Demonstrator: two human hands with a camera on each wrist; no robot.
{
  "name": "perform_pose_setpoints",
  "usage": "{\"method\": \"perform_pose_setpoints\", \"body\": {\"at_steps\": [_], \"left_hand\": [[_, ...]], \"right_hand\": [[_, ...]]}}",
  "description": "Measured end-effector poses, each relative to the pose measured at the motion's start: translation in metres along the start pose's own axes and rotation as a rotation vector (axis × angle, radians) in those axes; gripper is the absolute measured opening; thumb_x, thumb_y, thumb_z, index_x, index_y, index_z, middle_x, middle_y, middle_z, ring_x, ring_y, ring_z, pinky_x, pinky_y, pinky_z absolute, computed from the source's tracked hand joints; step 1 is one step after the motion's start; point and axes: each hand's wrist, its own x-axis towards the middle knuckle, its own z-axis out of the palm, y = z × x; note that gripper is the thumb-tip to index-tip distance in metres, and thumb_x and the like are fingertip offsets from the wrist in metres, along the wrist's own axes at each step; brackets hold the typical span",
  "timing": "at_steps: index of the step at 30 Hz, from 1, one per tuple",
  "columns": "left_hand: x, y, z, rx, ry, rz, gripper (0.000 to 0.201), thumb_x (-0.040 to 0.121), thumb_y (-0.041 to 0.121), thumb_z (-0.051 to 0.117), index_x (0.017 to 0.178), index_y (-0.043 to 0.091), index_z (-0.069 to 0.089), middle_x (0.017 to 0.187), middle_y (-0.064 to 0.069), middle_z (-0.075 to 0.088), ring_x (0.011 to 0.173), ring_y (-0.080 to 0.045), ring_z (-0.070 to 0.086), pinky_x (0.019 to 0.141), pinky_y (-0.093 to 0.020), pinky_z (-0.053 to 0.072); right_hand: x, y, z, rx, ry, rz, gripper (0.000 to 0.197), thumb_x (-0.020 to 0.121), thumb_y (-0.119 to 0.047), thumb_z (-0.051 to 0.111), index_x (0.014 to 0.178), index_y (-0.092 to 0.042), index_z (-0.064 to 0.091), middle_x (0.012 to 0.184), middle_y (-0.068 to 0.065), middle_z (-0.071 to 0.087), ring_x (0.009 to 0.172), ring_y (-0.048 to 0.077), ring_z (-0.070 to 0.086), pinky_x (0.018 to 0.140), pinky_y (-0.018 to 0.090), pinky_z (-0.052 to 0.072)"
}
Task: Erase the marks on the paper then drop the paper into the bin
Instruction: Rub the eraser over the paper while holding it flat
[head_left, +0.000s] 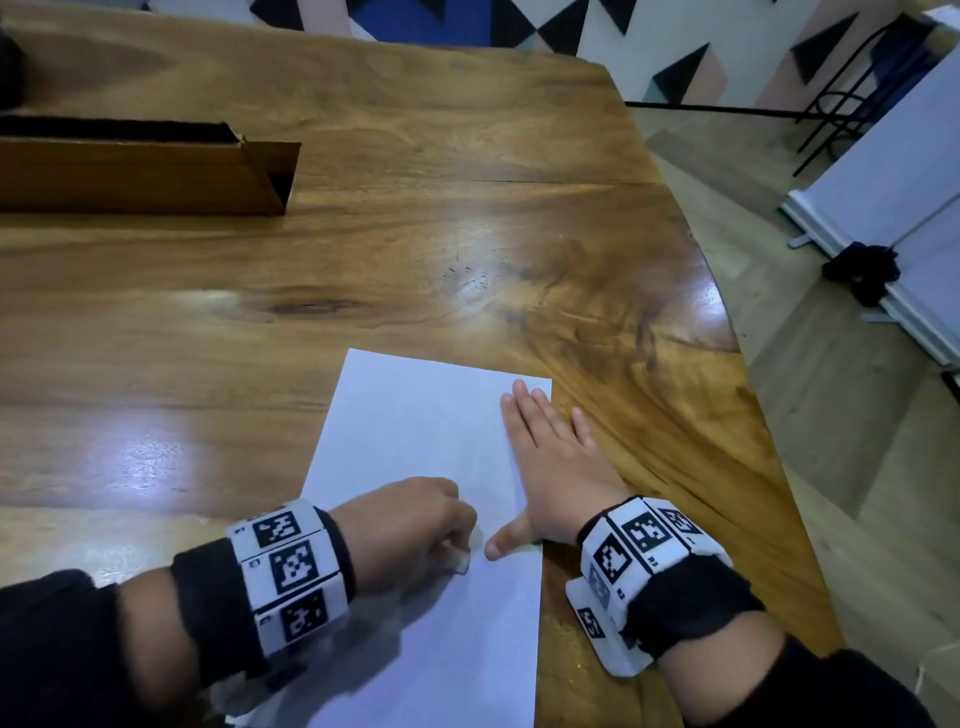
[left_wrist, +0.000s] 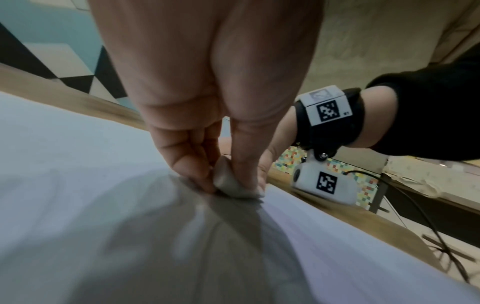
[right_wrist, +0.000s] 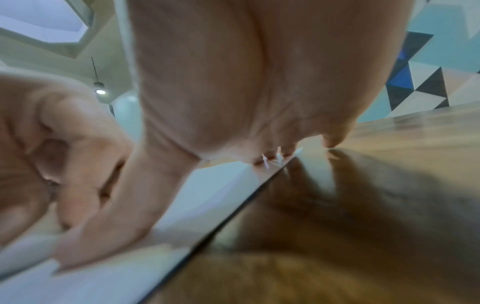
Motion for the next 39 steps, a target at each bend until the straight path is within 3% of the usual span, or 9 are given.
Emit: {"method": "perform_pose_setpoints", "body": {"at_steps": [8, 12, 17, 20, 23, 29, 33, 36, 39], "left_hand": [[-0.023, -0.034, -0.001, -0.111, 0.409, -0.183, 0.028, 0.072, 0.051, 0.038, 0.084, 0.03, 0.051, 0.085, 0.007, 0.057, 0.081, -0.011, 0.047, 0.075, -0.028, 0.041], [-0.04, -0.041, 0.007, -0.109, 0.497, -0.159, 0.01, 0.081, 0.038, 0.041, 0.083, 0.031, 0.048, 0.091, 0.004, 0.056, 0.093, -0.022, 0.058, 0.081, -0.036, 0.051], [-0.053, -0.049, 0.029, -0.18, 0.407, -0.179, 0.027, 0.081, 0.005, 0.052, 0.089, 0.028, 0.041, 0.126, -0.001, 0.048, 0.136, -0.027, 0.032, 0.115, -0.035, 0.018], [-0.044, -0.043, 0.021, -0.285, 0.419, -0.198, 0.019, 0.081, 0.013, 0.049, 0.088, 0.03, 0.043, 0.129, -0.009, 0.051, 0.137, -0.029, 0.03, 0.112, -0.047, 0.021], [-0.029, -0.043, 0.007, -0.361, 0.42, -0.248, 0.022, 0.081, 0.033, 0.035, 0.09, 0.028, 0.055, 0.13, -0.001, 0.047, 0.141, -0.021, 0.02, 0.115, -0.036, 0.011], [-0.014, -0.054, -0.007, -0.205, 0.339, -0.177, 0.029, 0.072, 0.047, 0.019, 0.091, 0.032, 0.036, 0.13, -0.008, 0.048, 0.14, -0.023, 0.022, 0.115, -0.038, 0.012], [-0.017, -0.049, -0.014, -0.252, 0.347, -0.175, 0.005, 0.082, 0.034, 0.04, 0.085, 0.032, 0.043, 0.125, -0.006, 0.05, 0.138, -0.019, 0.028, 0.117, -0.033, 0.018], [-0.018, -0.048, -0.027, -0.267, 0.373, -0.198, 0.011, 0.079, 0.023, 0.061, 0.084, 0.028, 0.052, 0.116, -0.003, 0.054, 0.112, -0.016, 0.051, 0.093, -0.025, 0.04], [-0.019, -0.054, -0.04, -0.235, 0.43, -0.229, 0.012, 0.079, 0.012, 0.064, 0.09, 0.013, 0.059, 0.113, -0.005, 0.056, 0.095, -0.02, 0.054, 0.077, -0.022, 0.04]], "right_hand": [[0.008, 0.004, -0.021, 0.229, 0.225, 0.22, 0.106, 0.071, -0.052, 0.076, 0.148, -0.014, 0.014, 0.149, 0.005, 0.02, 0.136, 0.023, 0.018, 0.11, 0.032, 0.022], [0.016, 0.004, -0.025, 0.235, 0.201, 0.235, 0.109, 0.071, -0.048, 0.078, 0.149, -0.01, 0.012, 0.142, 0.005, 0.024, 0.13, 0.023, 0.023, 0.106, 0.03, 0.025], [0.021, 0.005, -0.027, 0.339, 0.174, 0.243, 0.091, 0.073, -0.036, 0.08, 0.143, -0.012, 0.027, 0.131, 0.005, 0.028, 0.123, 0.022, 0.026, 0.1, 0.028, 0.03], [0.025, 0.005, -0.028, 0.472, 0.176, 0.242, 0.089, 0.075, -0.026, 0.08, 0.145, -0.015, 0.026, 0.13, 0.005, 0.027, 0.126, 0.022, 0.027, 0.101, 0.028, 0.03], [0.026, 0.004, -0.03, 0.502, 0.208, 0.19, 0.091, 0.075, -0.022, 0.079, 0.148, -0.018, 0.023, 0.132, 0.004, 0.027, 0.129, 0.021, 0.026, 0.099, 0.023, 0.027], [0.018, -0.003, -0.023, 0.238, 0.14, 0.092, 0.091, 0.072, -0.041, 0.078, 0.147, -0.027, 0.029, 0.147, -0.003, 0.018, 0.134, 0.019, 0.017, 0.108, 0.031, 0.023], [0.017, -0.007, -0.018, 0.165, 0.085, 0.045, 0.109, 0.072, -0.045, 0.078, 0.152, -0.019, 0.009, 0.159, -0.003, -0.002, 0.144, 0.018, 0.001, 0.115, 0.033, 0.014], [0.016, -0.009, -0.015, 0.144, 0.024, 0.012, 0.123, 0.068, -0.044, 0.081, 0.152, -0.016, -0.003, 0.159, -0.003, -0.017, 0.146, 0.018, -0.01, 0.119, 0.033, 0.012], [0.013, -0.003, -0.016, 0.194, -0.012, -0.009, 0.128, 0.068, -0.037, 0.083, 0.152, -0.017, -0.011, 0.157, -0.006, -0.024, 0.146, 0.013, -0.014, 0.117, 0.027, 0.007]]}}
